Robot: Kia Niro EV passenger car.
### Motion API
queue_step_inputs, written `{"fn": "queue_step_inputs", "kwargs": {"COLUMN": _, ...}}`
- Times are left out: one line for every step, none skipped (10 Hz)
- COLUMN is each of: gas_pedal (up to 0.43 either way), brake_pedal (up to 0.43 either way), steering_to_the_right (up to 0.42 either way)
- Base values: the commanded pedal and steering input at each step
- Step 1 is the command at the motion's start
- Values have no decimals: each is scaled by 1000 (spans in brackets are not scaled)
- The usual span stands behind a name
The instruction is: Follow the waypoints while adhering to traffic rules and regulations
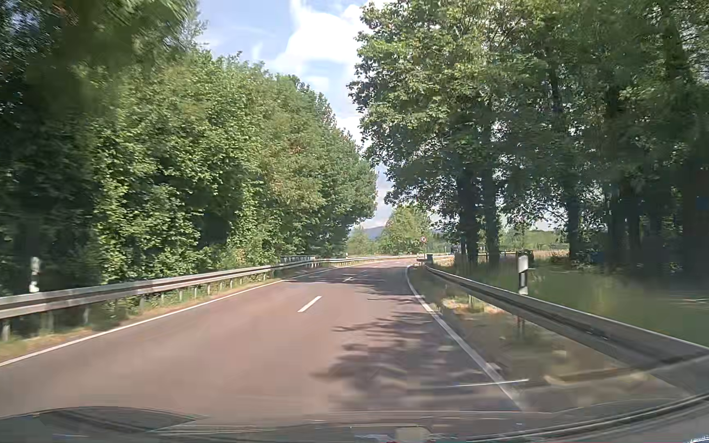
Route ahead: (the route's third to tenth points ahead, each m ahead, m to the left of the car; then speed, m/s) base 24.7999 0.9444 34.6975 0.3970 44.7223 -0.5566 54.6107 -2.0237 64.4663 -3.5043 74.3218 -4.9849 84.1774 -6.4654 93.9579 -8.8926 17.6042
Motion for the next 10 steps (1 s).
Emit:
{"fn": "queue_step_inputs", "kwargs": {"gas_pedal": 189, "brake_pedal": 0, "steering_to_the_right": 3}}
{"fn": "queue_step_inputs", "kwargs": {"gas_pedal": 189, "brake_pedal": 0, "steering_to_the_right": 3}}
{"fn": "queue_step_inputs", "kwargs": {"gas_pedal": 189, "brake_pedal": 0, "steering_to_the_right": 4}}
{"fn": "queue_step_inputs", "kwargs": {"gas_pedal": 189, "brake_pedal": 0, "steering_to_the_right": 6}}
{"fn": "queue_step_inputs", "kwargs": {"gas_pedal": 189, "brake_pedal": 0, "steering_to_the_right": 8}}
{"fn": "queue_step_inputs", "kwargs": {"gas_pedal": 189, "brake_pedal": 0, "steering_to_the_right": 9}}
{"fn": "queue_step_inputs", "kwargs": {"gas_pedal": 189, "brake_pedal": 0, "steering_to_the_right": 9}}
{"fn": "queue_step_inputs", "kwargs": {"gas_pedal": 189, "brake_pedal": 0, "steering_to_the_right": 9}}
{"fn": "queue_step_inputs", "kwargs": {"gas_pedal": 189, "brake_pedal": 0, "steering_to_the_right": 9}}
{"fn": "queue_step_inputs", "kwargs": {"gas_pedal": 189, "brake_pedal": 0, "steering_to_the_right": 10}}
